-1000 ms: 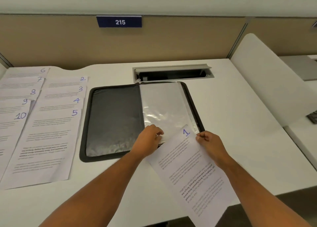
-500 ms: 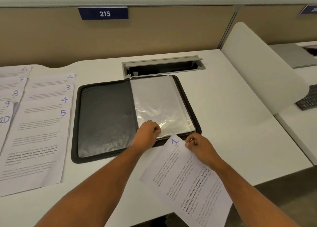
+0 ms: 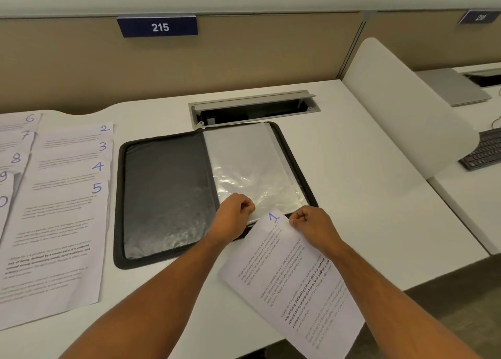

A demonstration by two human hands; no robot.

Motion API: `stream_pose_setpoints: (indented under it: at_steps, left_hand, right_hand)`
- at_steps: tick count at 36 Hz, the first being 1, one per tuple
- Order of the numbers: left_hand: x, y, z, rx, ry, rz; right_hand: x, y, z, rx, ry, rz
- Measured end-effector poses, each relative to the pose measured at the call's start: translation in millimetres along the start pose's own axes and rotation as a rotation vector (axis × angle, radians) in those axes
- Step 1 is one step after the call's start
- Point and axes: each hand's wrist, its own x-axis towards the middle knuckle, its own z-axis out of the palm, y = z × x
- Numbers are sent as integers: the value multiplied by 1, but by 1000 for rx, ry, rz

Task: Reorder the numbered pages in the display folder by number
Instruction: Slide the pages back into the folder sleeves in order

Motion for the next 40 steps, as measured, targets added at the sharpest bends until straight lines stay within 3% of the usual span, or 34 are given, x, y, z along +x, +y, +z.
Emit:
stream_pose_setpoints:
  at_steps: [12,17,22,30,40]
  left_hand:
    - [3,-5,-3,64,-77,52]
    - [2,-9,6,322,-102,192]
    - [6,-15,14,518,18,332]
    - [-3,-34,6,583,94,331]
    - [-16,-52,8,478,150,253]
  right_hand:
    - [10,-5,0,157,206,118]
    - [14,-7,2,184,268,142]
    - [15,-6,3,191,315,148]
    - [16,-2,10,169,367,122]
    - [11,1,23,64,432,3]
